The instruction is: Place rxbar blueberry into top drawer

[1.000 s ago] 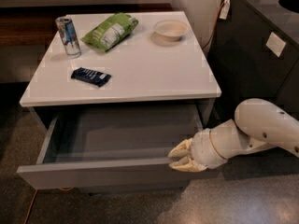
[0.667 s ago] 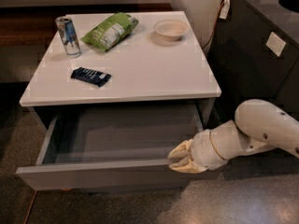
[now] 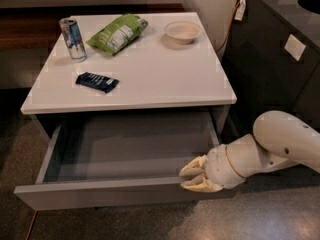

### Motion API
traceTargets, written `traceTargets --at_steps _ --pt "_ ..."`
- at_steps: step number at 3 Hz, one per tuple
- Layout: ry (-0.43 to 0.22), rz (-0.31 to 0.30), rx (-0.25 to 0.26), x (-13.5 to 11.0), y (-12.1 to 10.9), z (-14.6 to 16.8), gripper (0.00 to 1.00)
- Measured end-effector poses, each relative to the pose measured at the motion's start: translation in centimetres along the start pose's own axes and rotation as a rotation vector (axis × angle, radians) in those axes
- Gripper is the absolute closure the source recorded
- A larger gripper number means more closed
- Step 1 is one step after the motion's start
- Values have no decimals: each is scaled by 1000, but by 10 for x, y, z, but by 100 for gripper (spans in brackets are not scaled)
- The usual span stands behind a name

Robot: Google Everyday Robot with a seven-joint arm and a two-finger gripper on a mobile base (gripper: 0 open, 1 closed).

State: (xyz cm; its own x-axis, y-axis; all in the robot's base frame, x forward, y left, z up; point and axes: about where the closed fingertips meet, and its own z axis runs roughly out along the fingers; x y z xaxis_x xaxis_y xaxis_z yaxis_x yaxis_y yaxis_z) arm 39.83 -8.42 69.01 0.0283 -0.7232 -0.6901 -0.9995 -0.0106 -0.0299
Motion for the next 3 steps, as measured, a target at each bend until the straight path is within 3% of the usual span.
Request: traceTargets --at_steps 3 --pt "-13 15 -37 1 20 -6 100"
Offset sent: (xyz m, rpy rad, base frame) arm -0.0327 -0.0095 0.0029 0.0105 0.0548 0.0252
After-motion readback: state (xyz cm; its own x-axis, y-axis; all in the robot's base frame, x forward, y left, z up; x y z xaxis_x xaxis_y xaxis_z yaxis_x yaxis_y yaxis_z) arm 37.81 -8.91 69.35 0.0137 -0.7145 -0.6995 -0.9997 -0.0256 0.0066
